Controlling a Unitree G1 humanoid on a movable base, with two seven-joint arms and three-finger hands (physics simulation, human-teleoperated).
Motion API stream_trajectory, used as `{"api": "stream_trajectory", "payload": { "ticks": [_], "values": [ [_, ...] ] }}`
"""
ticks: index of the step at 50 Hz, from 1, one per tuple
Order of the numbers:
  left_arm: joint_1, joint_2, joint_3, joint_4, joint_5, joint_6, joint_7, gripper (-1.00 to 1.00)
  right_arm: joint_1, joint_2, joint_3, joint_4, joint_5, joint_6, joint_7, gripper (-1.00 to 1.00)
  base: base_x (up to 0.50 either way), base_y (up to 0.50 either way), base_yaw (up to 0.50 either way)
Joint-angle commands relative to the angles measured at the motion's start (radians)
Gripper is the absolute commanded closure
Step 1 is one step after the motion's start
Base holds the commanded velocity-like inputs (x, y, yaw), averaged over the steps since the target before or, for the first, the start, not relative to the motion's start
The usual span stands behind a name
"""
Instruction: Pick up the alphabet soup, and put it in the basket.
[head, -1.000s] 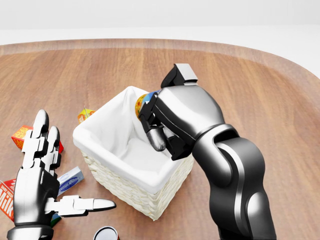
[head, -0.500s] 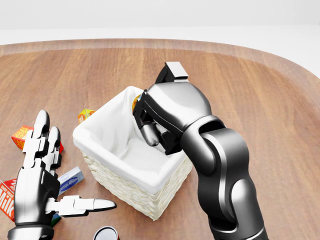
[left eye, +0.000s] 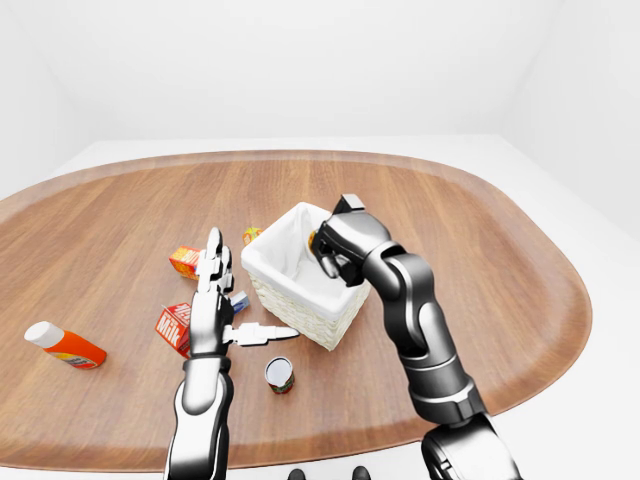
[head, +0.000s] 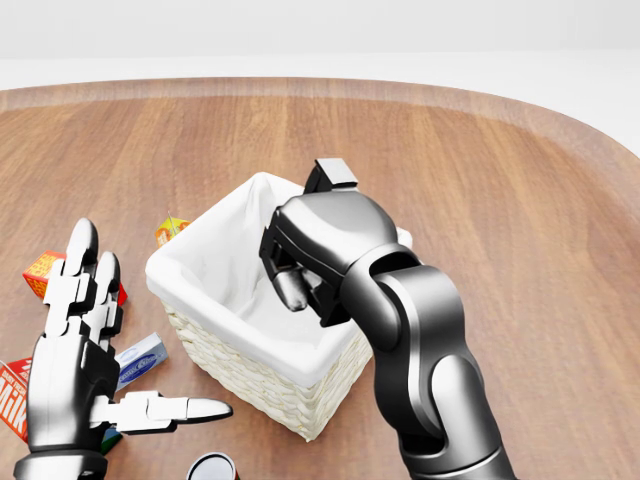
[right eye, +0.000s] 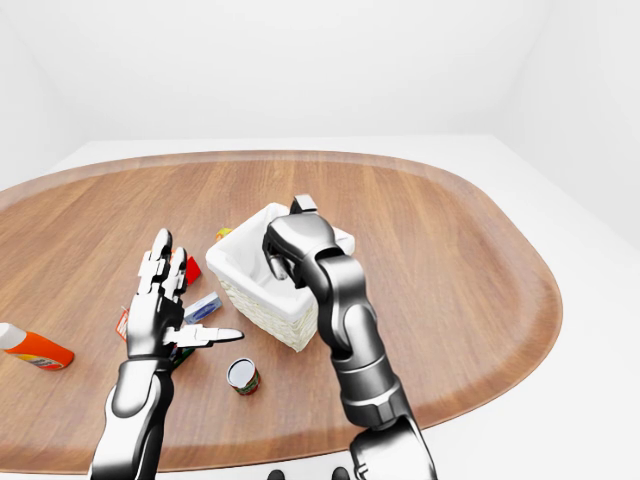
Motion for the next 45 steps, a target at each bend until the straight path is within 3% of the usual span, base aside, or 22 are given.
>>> {"api": "stream_trajectory", "payload": {
  "ticks": [1, 28, 45],
  "values": [
    [-0.006, 0.001, 0.002, 0.009, -0.002, 0.0, -0.001, -1.0, 0.013, 0.011, 0.015, 0.035, 0.087, 0.0, 0.0, 1.0, 0.0, 0.0, 0.0],
    [-0.003, 0.001, 0.001, 0.005, -0.001, 0.0, -0.002, -1.0, 0.03, 0.031, 0.032, 0.086, 0.068, 0.0, 0.0, 1.0, 0.0, 0.0, 0.0],
    [-0.008, 0.002, 0.004, 0.014, -0.005, 0.0, -0.003, -1.0, -0.06, 0.043, 0.023, 0.206, 0.074, 0.0, 0.0, 1.0, 0.0, 0.0, 0.0]
  ]
}}
